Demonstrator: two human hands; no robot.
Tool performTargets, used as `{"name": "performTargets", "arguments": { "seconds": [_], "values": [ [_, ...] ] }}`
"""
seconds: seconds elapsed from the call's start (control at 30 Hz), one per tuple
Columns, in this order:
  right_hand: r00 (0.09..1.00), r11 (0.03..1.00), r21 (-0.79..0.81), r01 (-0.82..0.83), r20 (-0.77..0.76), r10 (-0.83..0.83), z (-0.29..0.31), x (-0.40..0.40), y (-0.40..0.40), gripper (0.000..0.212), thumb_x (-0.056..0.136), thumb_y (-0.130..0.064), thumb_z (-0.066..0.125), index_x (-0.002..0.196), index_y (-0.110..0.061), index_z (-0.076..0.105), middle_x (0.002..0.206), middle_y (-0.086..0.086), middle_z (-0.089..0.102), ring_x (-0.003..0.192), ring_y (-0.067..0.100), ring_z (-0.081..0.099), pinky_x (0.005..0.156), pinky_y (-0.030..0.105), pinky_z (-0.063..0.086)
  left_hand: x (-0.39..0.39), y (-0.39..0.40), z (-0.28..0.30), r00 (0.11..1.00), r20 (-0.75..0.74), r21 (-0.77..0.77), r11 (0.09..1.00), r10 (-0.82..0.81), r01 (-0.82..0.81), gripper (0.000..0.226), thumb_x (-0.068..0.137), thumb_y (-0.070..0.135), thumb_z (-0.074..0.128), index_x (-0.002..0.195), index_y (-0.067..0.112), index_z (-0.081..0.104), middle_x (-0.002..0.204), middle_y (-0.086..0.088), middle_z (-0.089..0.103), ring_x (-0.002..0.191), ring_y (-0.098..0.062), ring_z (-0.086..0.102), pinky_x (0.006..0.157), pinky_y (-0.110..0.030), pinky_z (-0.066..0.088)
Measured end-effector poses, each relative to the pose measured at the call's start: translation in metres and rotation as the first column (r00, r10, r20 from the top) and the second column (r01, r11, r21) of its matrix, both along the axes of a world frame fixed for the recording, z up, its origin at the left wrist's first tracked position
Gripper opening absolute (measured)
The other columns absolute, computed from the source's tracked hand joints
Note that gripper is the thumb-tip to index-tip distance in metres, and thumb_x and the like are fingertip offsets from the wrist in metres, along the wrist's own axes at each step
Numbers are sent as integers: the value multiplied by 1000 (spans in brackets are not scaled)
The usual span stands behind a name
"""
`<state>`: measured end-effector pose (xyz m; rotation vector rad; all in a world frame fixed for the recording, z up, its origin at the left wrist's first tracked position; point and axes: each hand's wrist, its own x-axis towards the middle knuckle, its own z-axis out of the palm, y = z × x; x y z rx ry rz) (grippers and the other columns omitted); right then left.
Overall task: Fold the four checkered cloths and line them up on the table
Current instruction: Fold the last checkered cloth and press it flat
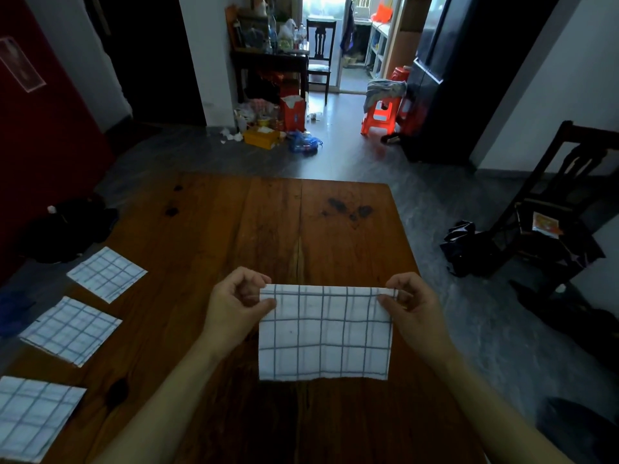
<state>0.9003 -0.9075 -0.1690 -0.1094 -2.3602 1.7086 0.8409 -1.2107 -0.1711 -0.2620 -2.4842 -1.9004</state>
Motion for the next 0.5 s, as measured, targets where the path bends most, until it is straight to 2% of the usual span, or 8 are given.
{"name": "performTargets", "arguments": {
  "seconds": [0.07, 0.2, 0.3, 0.4, 0.5],
  "values": [
    [1000, 1000, -16, 3, 31, -3, -1, 8, -2, 14, 90, -4, 64, 98, -14, 57, 92, -5, 61, 81, 16, 64, 61, 34, 60, 5, 0, -2, 997, 79, 63, 998, -26, 21, 36, 76, -10, 74, 97, 14, 57, 106, -4, 68, 99, -16, 68, 73, -36, 62],
    [983, 998, 36, 60, 174, -66, -14, 24, -3, 18, 91, -11, 64, 104, -23, 58, 96, 1, 59, 80, 17, 64, 60, 30, 59, 15, 1, -11, 950, 303, 170, 985, -75, 24, 44, 78, -9, 72, 111, 15, 56, 106, -7, 70, 100, -20, 69, 81, -46, 61],
    [966, 994, 59, 96, 236, -108, -31, 32, -4, 22, 91, -12, 64, 106, -28, 59, 100, -5, 61, 84, 12, 64, 61, 28, 59, 19, 4, -23, 919, 391, 140, 990, -54, -1, 44, 79, -5, 73, 113, 20, 58, 107, -3, 70, 102, -18, 67, 84, -45, 59],
    [930, 989, 41, 139, 337, -145, -52, 28, -4, 24, 92, -11, 63, 109, -27, 58, 108, -9, 59, 88, 8, 64, 58, 20, 56, 17, 13, -40, 902, 431, 79, 996, 7, -46, 42, 80, -3, 73, 112, 20, 58, 107, -1, 68, 102, -17, 65, 85, -43, 58],
    [902, 985, 110, 130, 400, -164, -79, 16, 0, 27, 92, -13, 64, 115, -26, 57, 116, -5, 59, 101, 14, 63, 72, 30, 60, 10, 25, -67, 889, 445, -24, 994, 104, -104, 38, 81, 1, 75, 110, 19, 59, 107, 0, 65, 102, -18, 63, 78, -34, 56]
  ]
}}
